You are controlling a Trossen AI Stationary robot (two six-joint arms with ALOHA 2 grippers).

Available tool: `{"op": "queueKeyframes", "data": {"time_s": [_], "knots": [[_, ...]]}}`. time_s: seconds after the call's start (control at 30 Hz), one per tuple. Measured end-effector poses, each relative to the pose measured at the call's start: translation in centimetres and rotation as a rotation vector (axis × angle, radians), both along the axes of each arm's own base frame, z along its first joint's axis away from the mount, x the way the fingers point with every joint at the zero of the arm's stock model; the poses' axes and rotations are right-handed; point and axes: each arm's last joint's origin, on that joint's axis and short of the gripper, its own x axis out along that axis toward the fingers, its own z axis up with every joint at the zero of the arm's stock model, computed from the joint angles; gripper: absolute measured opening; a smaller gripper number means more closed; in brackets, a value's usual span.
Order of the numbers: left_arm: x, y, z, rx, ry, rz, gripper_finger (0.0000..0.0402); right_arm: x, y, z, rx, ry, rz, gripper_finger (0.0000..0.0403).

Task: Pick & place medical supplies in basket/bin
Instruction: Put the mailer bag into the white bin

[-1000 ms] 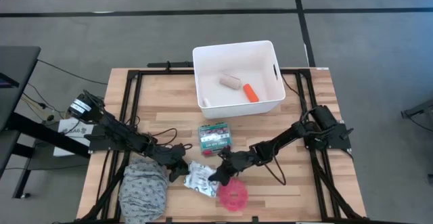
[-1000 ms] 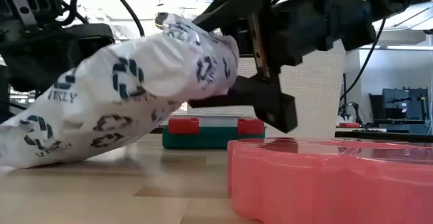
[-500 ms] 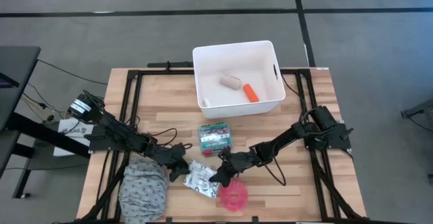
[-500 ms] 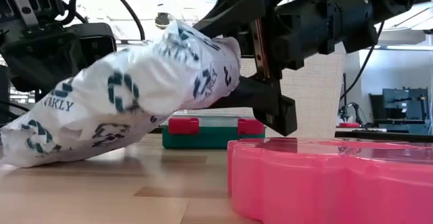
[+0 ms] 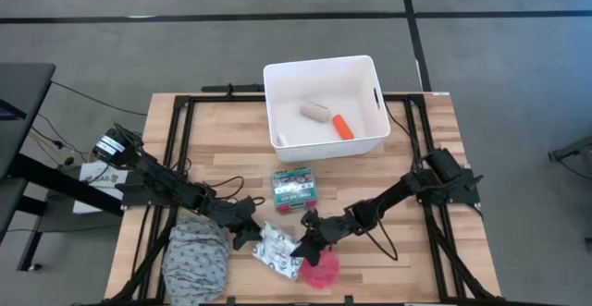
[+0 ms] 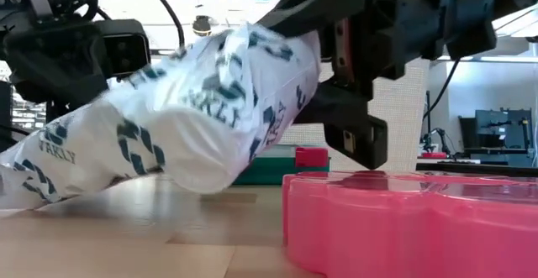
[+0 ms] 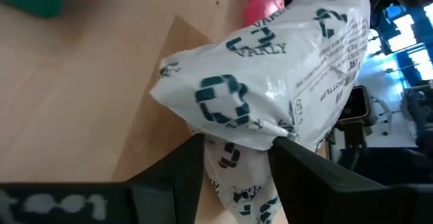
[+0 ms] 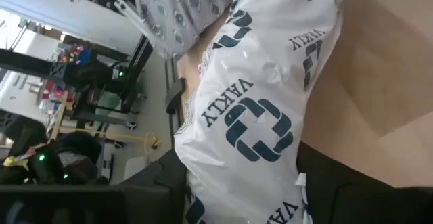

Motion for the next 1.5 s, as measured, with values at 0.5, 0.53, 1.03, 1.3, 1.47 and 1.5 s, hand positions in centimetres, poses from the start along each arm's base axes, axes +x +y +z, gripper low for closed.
{"op": "queueKeyframes", "data": {"time_s": [0.5, 0.53, 1.03, 1.3, 1.47, 1.5], "knots": [[-0.2, -0.3, -0.1, -0.086, 0.07, -0.032, 0.0151, -1.1, 1.9, -0.1, -0.04, 0.001, 0.003, 0.017], [-0.2, -0.3, -0.3, -0.077, 0.084, -0.028, 0.0151, -1.2, 2.0, -0.1, -0.041, 0.0, 0.004, 0.0167], [-0.7, -0.1, -0.9, -0.018, 0.148, 0.023, 0.0151, -1.4, 2.8, 0.4, -0.079, -0.075, 0.029, 0.0161], [-0.7, 1.1, -1.5, 0.086, 0.187, 0.109, 0.0151, 0.0, 1.3, 4.0, -0.141, -0.4, 0.022, 0.0166], [-0.8, 1.1, -1.5, 0.114, 0.18, 0.09, 0.0151, 0.2, -1.0, 7.4, -0.316, -0.536, -0.026, 0.0162], [-0.8, 1.1, -1.5, 0.116, 0.18, 0.093, 0.0151, 0.2, -1.6, 8.5, -0.357, -0.572, -0.049, 0.0162]]}}
